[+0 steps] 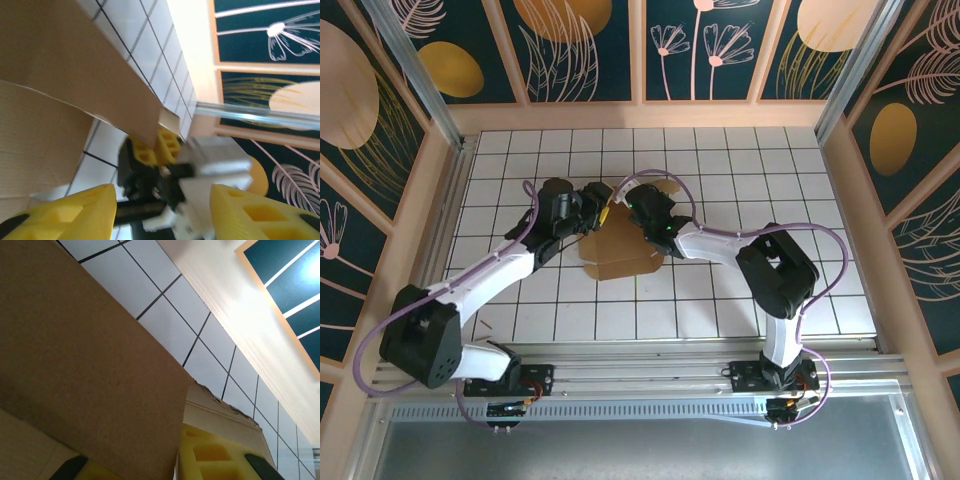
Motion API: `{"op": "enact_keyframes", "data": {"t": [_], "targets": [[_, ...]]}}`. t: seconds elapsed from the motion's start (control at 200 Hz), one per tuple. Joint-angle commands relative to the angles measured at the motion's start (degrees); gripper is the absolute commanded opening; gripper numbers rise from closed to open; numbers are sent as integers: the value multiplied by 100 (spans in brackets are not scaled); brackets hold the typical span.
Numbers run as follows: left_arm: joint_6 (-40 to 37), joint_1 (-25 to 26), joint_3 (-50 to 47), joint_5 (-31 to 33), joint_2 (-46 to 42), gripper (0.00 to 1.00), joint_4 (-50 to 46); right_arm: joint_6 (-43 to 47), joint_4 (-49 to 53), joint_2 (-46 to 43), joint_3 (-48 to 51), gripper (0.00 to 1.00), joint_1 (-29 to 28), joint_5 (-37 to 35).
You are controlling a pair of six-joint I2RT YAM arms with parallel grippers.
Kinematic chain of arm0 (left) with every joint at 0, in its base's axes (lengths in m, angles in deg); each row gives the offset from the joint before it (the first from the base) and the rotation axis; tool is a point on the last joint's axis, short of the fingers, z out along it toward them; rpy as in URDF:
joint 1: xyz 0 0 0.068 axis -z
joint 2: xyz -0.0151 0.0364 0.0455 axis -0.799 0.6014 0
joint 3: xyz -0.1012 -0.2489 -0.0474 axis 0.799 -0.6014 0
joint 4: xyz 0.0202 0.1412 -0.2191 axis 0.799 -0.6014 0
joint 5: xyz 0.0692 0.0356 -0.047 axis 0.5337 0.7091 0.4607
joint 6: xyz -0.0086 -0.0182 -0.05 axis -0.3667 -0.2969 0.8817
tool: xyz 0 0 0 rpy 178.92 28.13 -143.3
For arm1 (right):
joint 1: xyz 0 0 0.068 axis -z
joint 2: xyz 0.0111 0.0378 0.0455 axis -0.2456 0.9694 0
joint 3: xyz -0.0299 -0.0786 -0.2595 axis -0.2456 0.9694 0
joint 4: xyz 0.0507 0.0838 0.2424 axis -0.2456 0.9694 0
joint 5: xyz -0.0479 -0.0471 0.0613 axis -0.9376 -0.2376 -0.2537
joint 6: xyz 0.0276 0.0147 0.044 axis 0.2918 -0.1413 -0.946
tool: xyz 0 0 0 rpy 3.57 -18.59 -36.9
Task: Fold the paper box
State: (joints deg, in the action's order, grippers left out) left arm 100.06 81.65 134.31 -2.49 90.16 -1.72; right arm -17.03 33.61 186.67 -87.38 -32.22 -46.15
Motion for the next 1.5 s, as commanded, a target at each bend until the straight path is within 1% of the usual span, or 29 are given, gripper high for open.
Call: {"op": "enact_keyframes", "data": {"t": [0.0, 0.095, 0.2, 0.335, 0.435, 0.496, 0.571, 0.626, 0.706, 0.766, 0.846, 0.896, 0.946, 1.001, 1.016, 1.056, 1.076, 1.181, 1.216, 1.256, 1.311, 1.356, 1.427, 1.457, 1.497], "targets": [[499, -15, -126, 374, 382, 49, 467, -293, 152, -6, -180, 18, -15, 153], [555, -21, -146, 514, 601, 48, 780, -335, 231, -43, -210, 18, -6, 167], [780, -50, -431, 414, 680, 50, 1720, -481, 417, -56, -280, 18, 54, 273], [870, -80, -368, 746, 758, 53, 1280, -569, 434, -121, -255, 18, 73, 401], [831, -135, -445, 946, 861, 51, 1789, -675, 486, -116, -289, 18, 73, 492], [783, -178, -382, 891, 974, 46, 2020, -698, 556, -106, -316, 18, 73, 523], [648, -233, -260, 622, 1183, 41, 2400, -707, 613, -109, -325, 19, 73, 552], [687, -269, -200, 453, 1333, 34, 2506, -728, 677, -111, -340, 19, 73, 582], [798, -314, -227, 379, 1452, 27, 2620, -834, 909, -129, -429, 23, 69, 733], [801, -354, -219, 370, 1489, 23, 2572, -993, 1202, -143, -559, 26, 82, 921], [600, -421, -90, 361, 1509, 19, 2288, -1183, 1779, -236, -812, 32, 91, 1403], [338, -465, 118, 313, 1548, 17, 1942, -1307, 2216, -335, -1016, 40, 108, 1805], [-55, -518, 451, 183, 1661, 15, 1453, -1385, 2774, -436, -1309, 50, 179, 2457], [-506, -557, 917, -24, 1799, 11, 972, -1510, 3329, -559, -1726, 63, 305, 3150], [-618, -567, 1023, -92, 1893, 11, 861, -1544, 3469, -582, -1849, 65, 350, 3277], [-843, -593, 1284, -260, 2104, 9, 619, -1655, 3772, -627, -2174, 67, 516, 3886], [-945, -597, 1395, -358, 2178, 9, 526, -1749, 3884, -638, -2338, 70, 617, 4133], [-1306, -653, 1909, -883, 2562, 8, 166, -2237, 4312, -440, -3236, 74, 1309, 5645], [-1412, -658, 2066, -1009, 2694, 8, 79, -2434, 4369, -282, -3529, 75, 1474, 5974], [-1513, -673, 2217, -1134, 2824, 7, 12, -2694, 4437, -42, -3875, 75, 1792, 6104], [-1627, -682, 2379, -1320, 2999, 6, -11, -3051, 4616, 402, -4442, 75, 2065, 6208], [-1708, -682, 2473, -1465, 3116, 5, 86, -3255, 4878, 841, -5024, 75, 2243, 6459], [-1791, -682, 2574, -1700, 3271, 4, 229, -3472, 5204, 1440, -5798, 79, 2432, 7062], [-1810, -682, 2606, -1730, 3310, 4, 228, -3516, 5304, 1649, -6071, 80, 2473, 7134], [-1816, -682, 2624, -1720, 3349, 4, 191, -3490, 5486, 1905, -6417, 80, 2469, 7040]]}}
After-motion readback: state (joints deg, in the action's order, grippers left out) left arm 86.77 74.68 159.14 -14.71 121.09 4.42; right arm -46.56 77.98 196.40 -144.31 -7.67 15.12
